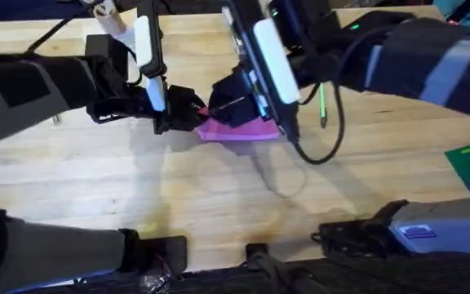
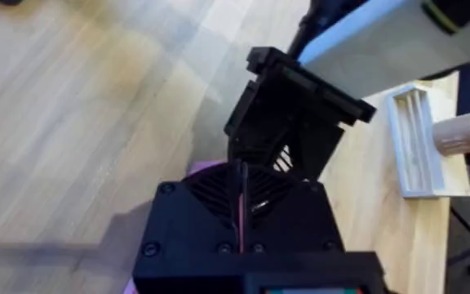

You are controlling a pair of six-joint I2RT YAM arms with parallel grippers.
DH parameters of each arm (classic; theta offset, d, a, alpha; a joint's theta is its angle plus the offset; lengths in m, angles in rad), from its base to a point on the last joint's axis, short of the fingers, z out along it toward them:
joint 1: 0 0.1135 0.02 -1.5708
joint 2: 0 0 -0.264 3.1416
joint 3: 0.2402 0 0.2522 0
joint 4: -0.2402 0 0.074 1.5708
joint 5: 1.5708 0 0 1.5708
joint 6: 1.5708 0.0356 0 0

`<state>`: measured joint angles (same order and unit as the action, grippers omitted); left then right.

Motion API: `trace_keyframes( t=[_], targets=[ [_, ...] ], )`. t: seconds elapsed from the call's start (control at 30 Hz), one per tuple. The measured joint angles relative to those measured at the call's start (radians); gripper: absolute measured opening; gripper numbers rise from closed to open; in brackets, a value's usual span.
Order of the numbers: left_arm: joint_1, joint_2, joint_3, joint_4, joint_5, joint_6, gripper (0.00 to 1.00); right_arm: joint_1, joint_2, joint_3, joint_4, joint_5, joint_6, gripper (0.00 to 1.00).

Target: Unzip the bag, pick up the pens from the table one at a time and place them inside, then zip the bag closed.

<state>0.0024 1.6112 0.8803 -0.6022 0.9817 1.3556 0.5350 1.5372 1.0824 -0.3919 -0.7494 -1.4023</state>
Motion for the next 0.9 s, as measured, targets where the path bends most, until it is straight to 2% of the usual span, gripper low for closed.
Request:
trace_keyframes(
  t=[0.23, 0.43, 0.47, 0.67, 0.73, 0.9],
  targets=[
    [0.000, 0.000, 0.000, 0.000, 0.000, 0.000, 0.042, 0.018, 0.021, 0.000, 0.017, -0.001, 0.035, 0.031],
    [0.000, 0.000, 0.000, 0.000, 0.000, 0.000, 0.042, -0.020, -0.019, 0.000, 0.014, 0.000, 0.044, 0.041],
    [0.000, 0.000, 0.000, 0.000, 0.000, 0.000, 0.042, -0.026, -0.032, 0.000, 0.014, -0.001, 0.045, 0.119],
    [0.000, 0.000, 0.000, 0.000, 0.000, 0.000, 0.042, -0.044, -0.113, 0.000, 0.012, 0.000, 0.047, 0.949],
    [0.000, 0.000, 0.000, 0.000, 0.000, 0.000, 0.042, -0.044, -0.137, 0.000, 0.012, 0.001, 0.049, 0.993],
    [0.000, 0.000, 0.000, 0.000, 0.000, 0.000, 0.042, -0.044, -0.185, 0.000, -0.002, 0.002, 0.049, 0.998]
  ],
)
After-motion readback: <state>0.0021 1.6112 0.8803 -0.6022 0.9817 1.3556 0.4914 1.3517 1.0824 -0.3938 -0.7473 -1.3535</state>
